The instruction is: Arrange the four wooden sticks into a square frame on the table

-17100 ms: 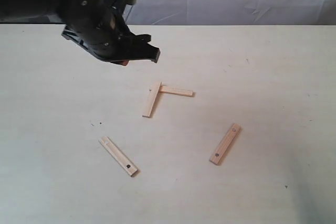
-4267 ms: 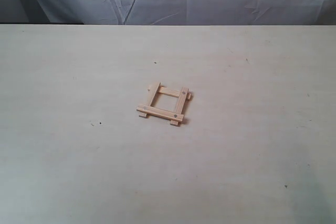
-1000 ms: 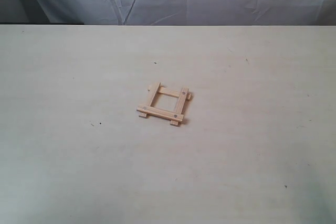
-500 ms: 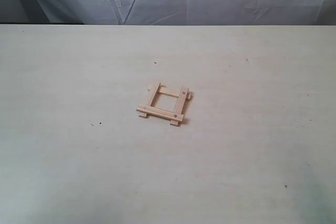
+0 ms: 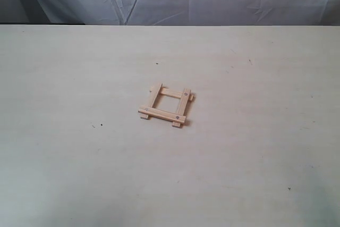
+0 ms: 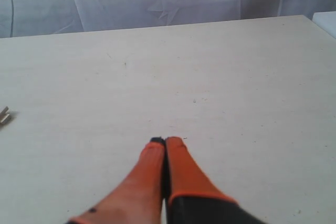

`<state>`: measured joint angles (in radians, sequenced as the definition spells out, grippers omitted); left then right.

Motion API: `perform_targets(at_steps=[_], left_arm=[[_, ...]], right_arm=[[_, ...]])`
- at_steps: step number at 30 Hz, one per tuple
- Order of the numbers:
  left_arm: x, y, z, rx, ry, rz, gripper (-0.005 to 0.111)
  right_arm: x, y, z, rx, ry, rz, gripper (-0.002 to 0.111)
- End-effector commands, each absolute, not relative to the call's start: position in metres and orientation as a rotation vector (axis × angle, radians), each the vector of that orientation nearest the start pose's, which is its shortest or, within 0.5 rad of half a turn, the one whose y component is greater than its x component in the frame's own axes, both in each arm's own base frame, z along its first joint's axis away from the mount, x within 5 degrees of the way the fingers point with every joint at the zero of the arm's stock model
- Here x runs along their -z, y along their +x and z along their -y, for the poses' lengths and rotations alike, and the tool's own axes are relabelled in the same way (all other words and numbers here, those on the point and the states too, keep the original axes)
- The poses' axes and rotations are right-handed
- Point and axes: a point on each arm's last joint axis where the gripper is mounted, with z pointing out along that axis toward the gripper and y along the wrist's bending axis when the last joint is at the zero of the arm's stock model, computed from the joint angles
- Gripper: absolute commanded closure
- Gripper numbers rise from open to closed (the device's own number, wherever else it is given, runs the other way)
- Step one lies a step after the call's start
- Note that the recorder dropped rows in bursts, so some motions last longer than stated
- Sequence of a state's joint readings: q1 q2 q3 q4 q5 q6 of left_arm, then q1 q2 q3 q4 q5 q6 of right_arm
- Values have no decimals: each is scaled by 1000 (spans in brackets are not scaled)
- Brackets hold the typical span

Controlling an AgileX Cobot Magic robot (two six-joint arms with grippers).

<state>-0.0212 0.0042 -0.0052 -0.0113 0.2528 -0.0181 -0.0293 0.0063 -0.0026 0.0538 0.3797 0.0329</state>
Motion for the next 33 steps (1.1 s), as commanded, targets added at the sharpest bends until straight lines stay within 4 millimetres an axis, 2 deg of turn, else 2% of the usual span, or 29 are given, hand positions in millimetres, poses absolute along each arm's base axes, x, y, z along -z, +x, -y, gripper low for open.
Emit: perform_targets(at_steps=[1, 33], left_arm=[[-192, 55, 2, 51, -4, -1719, 107], [-192, 55, 2, 37, 6, -1718, 107]], right_arm=[[-180, 53, 0, -49, 89, -1851, 108], [-180, 53, 0, -49, 89, -1852, 108]])
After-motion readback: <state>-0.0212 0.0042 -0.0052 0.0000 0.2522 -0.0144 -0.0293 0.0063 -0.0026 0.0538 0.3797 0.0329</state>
